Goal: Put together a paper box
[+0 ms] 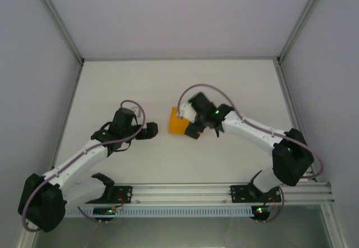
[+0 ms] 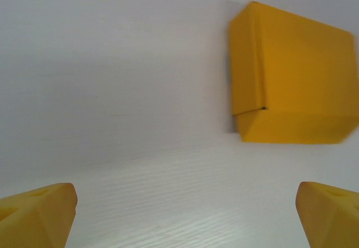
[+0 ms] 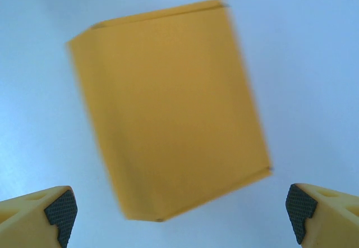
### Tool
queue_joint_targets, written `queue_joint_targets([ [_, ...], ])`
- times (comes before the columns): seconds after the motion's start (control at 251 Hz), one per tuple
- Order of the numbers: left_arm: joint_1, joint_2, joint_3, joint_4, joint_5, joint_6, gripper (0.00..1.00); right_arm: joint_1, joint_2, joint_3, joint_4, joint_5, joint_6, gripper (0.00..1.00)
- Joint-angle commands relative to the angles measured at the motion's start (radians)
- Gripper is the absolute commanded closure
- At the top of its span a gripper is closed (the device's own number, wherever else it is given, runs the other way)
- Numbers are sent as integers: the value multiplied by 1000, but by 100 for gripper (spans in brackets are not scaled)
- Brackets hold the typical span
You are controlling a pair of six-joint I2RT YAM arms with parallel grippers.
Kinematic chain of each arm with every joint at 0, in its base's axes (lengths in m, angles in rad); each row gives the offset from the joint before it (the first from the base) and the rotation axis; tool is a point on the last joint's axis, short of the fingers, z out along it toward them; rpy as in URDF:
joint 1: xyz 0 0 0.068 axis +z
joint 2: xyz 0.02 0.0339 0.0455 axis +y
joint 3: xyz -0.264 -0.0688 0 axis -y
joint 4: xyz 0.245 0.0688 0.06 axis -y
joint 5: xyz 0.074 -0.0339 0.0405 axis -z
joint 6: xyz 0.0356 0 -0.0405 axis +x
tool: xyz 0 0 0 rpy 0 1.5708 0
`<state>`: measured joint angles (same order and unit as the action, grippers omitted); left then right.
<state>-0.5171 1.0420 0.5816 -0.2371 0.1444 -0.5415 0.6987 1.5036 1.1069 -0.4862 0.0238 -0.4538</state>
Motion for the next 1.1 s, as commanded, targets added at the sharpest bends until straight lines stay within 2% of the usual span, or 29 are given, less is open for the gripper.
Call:
queue_joint_targets([
  [0.0,-23,82,-18,239,272,-73,0,-126,84,76,14,-227,133,3],
  [0.064,-71,149,8,297,306,-86,1,-170,167,168,-22,-278,159,6],
  [0.212,-172,311,95,364,308,-93,0,-240,372,352,-111,-398,203,12],
  [0.287,-183,398,140,381,326,-105,0,-259,452,418,-140,-472,206,16],
  [0.395,-183,485,180,413,334,-124,0,-263,515,448,-134,-508,215,18],
  [0.491,-184,533,228,389,331,-116,0,-262,531,431,-132,-535,227,22],
  [0.714,-166,588,277,262,234,-79,0,-263,493,298,-83,-532,324,34],
  [0.866,-150,609,271,259,204,-79,5,-246,441,177,-23,-534,403,45],
  [1.098,-134,664,291,254,162,-128,18,-178,325,-2,119,-420,606,55],
])
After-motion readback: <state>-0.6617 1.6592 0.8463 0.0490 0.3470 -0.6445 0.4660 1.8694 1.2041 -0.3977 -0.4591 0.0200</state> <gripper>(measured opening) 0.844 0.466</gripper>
